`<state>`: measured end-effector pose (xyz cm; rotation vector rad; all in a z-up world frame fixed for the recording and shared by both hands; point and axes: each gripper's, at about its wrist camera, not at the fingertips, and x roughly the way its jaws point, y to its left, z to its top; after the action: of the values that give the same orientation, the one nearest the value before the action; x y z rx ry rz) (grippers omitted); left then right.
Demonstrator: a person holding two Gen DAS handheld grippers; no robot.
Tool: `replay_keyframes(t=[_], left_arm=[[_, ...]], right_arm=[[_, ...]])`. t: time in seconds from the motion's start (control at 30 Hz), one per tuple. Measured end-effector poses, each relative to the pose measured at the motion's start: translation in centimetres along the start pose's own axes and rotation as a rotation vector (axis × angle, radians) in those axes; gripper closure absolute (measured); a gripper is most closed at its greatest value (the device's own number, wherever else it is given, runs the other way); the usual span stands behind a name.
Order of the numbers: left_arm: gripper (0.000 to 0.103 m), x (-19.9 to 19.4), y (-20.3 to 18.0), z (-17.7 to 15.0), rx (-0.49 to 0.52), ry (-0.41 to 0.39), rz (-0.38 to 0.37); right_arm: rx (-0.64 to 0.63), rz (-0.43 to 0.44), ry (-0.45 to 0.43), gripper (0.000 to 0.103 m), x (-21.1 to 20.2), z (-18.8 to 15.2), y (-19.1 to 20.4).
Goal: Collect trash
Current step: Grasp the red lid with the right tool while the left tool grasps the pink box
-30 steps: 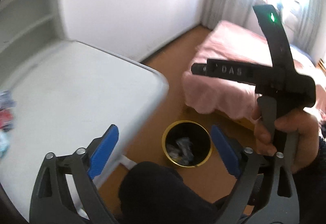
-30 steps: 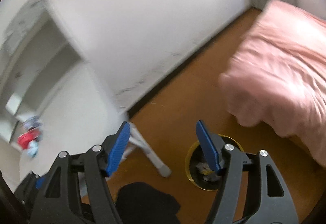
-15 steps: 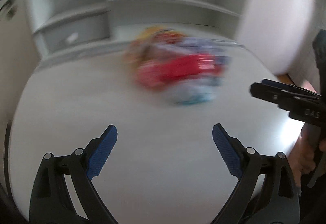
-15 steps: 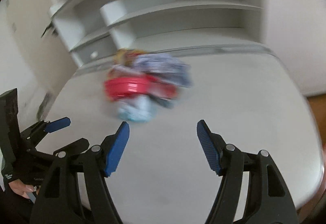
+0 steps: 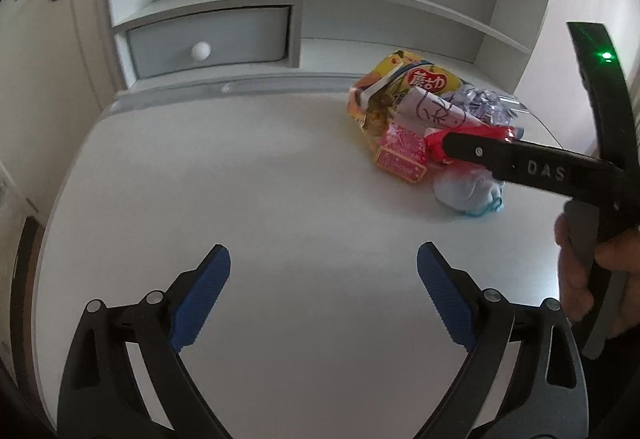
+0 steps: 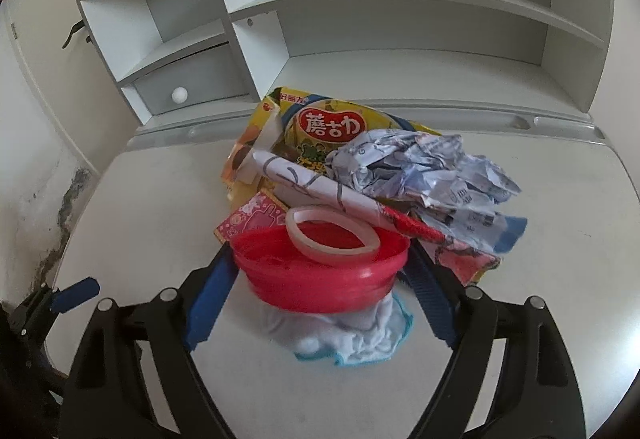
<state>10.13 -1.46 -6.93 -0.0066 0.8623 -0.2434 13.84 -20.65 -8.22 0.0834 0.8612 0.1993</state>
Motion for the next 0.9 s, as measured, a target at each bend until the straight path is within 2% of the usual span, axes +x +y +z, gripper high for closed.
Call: replay_keyframes(t=[0.1, 0.27, 0.47, 0.6, 0.7, 0.9], left_arm=[[0.011, 1.3, -0.7, 1.1, 0.022, 0.005, 0.005], [0.011, 4.8, -3.5, 3.3, 0.125, 0.034, 0.014], [0.012, 8.0, -4.8, 4.7, 0.155, 0.066, 0.014], [0.016, 8.5, -4.9, 5.1, 0.149, 0.065, 0.005], [0.016, 8.2, -5.9, 5.4, 0.177, 0.051, -0.003], [0.016, 9.0, -7.5, 5.8, 0.202, 0.076, 0.01]], right_arm=[[0.001, 0.028, -0.037, 0.024, -2.0, -0.1, -0.3], [0.039, 0.053, -0.099, 0.024, -6.3, -1.0, -2.5], [0.079, 0.041, -0.095, 0.024, -8.3, -2.7, -5.3], [0.105, 0.025, -0.075, 0.024, -8.4, -4.0, -6.8], [0.123, 0.019, -0.064, 0.024, -8.5, -4.8, -7.5], [0.145, 0.008, -0.056, 0.024, -9.2, -6.3, -8.3]])
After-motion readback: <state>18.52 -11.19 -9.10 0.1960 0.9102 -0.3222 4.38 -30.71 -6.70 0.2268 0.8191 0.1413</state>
